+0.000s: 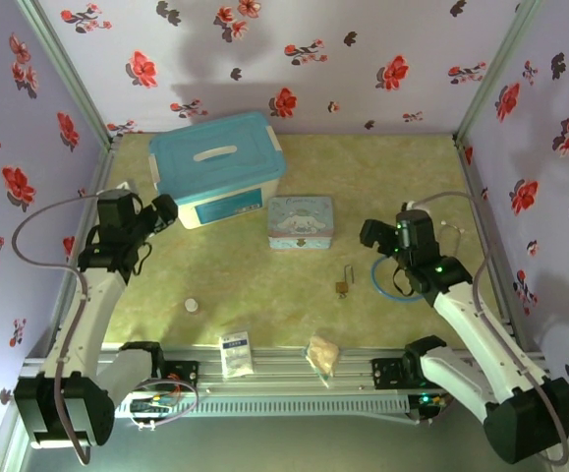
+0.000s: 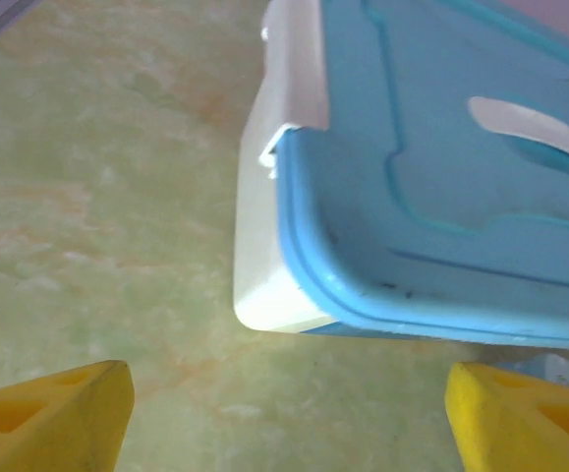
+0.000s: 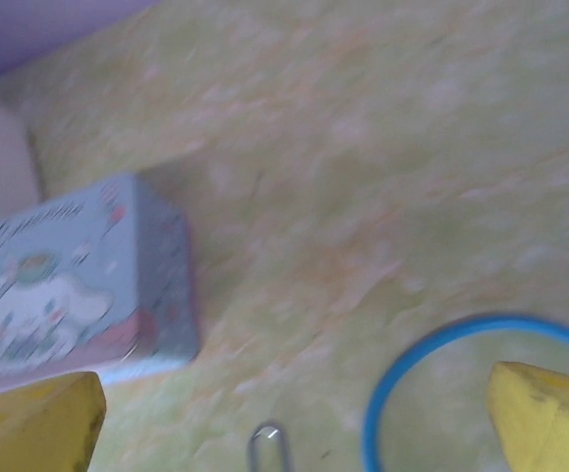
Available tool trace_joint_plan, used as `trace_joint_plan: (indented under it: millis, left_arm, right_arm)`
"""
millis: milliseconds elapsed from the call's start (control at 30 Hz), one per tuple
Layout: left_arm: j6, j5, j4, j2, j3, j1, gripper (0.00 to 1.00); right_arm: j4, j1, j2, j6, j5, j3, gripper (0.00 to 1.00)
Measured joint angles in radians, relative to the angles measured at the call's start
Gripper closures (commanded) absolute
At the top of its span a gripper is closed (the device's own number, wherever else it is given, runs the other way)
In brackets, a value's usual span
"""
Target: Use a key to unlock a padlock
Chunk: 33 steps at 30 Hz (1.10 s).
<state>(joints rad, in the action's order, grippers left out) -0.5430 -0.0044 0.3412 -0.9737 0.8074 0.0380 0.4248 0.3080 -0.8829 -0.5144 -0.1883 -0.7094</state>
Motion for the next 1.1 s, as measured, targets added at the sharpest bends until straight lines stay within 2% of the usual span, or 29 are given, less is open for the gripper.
trace_joint_plan:
  millis: [100, 167, 233, 300, 367, 533, 700, 867, 1100]
  left_arm:
    - [0.0, -0.025, 0.0, 0.034, -0.058, -0.014, 0.15]
    - [0.002, -0.049, -0.004, 0.059, -0.108, -0.018, 0.09]
    - [0.007, -0.08, -0.011, 0.084, -0.162, -0.019, 0.03]
    - [0.014, -0.121, -0.027, 0.101, -0.214, -0.019, 0.01]
    - [0.03, -0.158, -0.058, 0.106, -0.264, -0.019, 0.0]
    - [0.076, -0.214, -0.186, 0.124, -0.381, -0.019, 0.0]
    - [0.165, -0.268, -0.346, 0.131, -0.436, -0.021, 0.0]
    - [0.266, -0.329, -0.554, 0.073, -0.49, -0.021, 0.0]
    - [0.344, -0.345, -0.885, -0.179, -0.592, -0.027, 0.0]
  right_arm:
    - [-0.002, -0.082, -0.008, 0.018, -0.065, -0.006, 0.01]
    - [-0.009, -0.128, -0.023, 0.038, -0.112, -0.006, 0.01]
    - [-0.027, -0.154, -0.037, 0.066, -0.155, -0.003, 0.01]
    - [-0.079, -0.163, -0.044, 0.119, -0.201, 0.018, 0.01]
    - [-0.16, -0.169, -0.044, 0.177, -0.233, 0.064, 0.01]
    - [-0.447, -0.198, -0.057, 0.289, -0.22, 0.262, 0.01]
    - [-0.718, -0.199, -0.169, 0.385, -0.185, 0.404, 0.01]
    - [-0.919, -0.21, -0.303, 0.425, -0.168, 0.412, 0.01]
    - [-1.159, -0.232, -0.467, 0.435, -0.137, 0.412, 0.01]
